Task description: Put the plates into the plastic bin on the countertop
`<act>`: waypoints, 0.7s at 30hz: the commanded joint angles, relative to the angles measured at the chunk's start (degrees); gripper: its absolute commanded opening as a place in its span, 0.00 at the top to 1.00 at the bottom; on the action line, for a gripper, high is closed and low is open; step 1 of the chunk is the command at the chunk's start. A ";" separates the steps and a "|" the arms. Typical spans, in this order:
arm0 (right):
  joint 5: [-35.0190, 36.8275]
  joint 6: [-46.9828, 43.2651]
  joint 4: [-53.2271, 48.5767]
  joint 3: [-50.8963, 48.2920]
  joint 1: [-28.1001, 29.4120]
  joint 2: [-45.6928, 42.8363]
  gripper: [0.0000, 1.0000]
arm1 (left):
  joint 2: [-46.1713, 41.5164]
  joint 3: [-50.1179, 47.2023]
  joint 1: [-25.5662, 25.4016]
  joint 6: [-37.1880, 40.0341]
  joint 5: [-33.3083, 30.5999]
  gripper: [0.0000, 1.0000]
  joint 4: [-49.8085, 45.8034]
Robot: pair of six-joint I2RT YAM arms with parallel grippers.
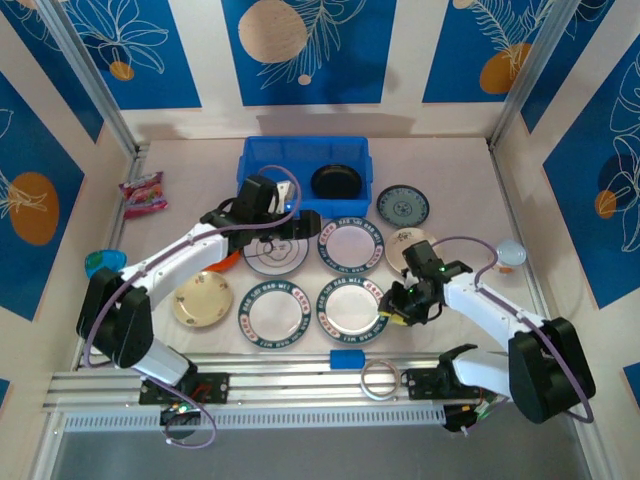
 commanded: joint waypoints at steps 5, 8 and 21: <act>-2.55 -0.30 3.74 -1.51 0.17 3.65 0.65 | 1.11 -0.63 -0.58 -0.83 1.32 0.05 2.14; -2.82 -0.14 5.40 -2.30 0.10 4.75 0.65 | 1.09 -1.03 -0.60 -0.91 1.13 0.06 2.41; -5.41 -0.41 10.11 -5.43 -1.58 5.47 0.83 | 1.97 -2.19 -0.60 -1.14 1.06 0.07 3.63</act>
